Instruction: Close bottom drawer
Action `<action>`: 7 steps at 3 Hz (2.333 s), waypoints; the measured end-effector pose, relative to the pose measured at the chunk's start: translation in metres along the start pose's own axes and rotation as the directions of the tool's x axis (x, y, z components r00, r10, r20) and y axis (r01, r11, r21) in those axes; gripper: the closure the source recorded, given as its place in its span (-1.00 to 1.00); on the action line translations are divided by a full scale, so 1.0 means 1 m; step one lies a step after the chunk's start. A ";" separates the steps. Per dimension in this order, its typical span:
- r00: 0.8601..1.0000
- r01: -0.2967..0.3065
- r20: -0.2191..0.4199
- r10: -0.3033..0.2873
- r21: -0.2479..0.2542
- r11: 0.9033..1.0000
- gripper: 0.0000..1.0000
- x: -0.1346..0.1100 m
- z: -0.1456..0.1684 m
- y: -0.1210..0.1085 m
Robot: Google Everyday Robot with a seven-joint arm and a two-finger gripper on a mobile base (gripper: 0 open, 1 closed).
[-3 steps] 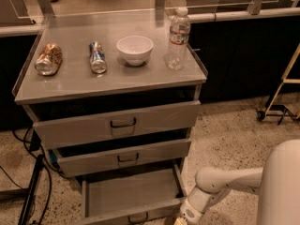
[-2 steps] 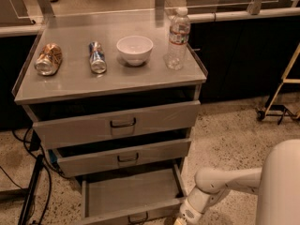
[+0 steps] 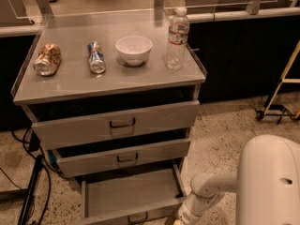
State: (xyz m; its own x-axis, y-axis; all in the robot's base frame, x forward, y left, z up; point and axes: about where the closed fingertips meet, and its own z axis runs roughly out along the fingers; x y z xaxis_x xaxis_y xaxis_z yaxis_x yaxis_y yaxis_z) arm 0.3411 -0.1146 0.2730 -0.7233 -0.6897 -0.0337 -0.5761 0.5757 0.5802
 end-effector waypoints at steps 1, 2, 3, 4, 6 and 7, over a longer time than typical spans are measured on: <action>0.998 -0.052 0.031 0.051 0.049 0.997 1.00 -0.006 0.009 -0.026; 0.998 -0.054 0.034 0.052 0.050 0.997 1.00 -0.007 0.009 -0.027; 0.998 -0.055 0.034 0.054 0.033 0.998 1.00 -0.007 0.012 -0.029; 0.986 -0.147 0.086 0.142 0.055 0.988 1.00 -0.021 0.013 -0.057; 0.959 -0.271 0.121 0.257 0.119 0.955 1.00 -0.051 0.024 -0.108; 0.958 -0.273 0.121 0.259 0.120 0.954 1.00 -0.052 0.025 -0.108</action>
Offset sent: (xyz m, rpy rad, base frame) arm 0.0146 -0.0063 -0.0198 -0.0347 -0.0263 -0.0552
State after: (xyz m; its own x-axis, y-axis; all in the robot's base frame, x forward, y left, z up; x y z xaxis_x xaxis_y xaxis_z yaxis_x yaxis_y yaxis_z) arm 0.4321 -0.1301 0.1919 -0.8884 -0.4587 0.0195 -0.3980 0.7906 0.4652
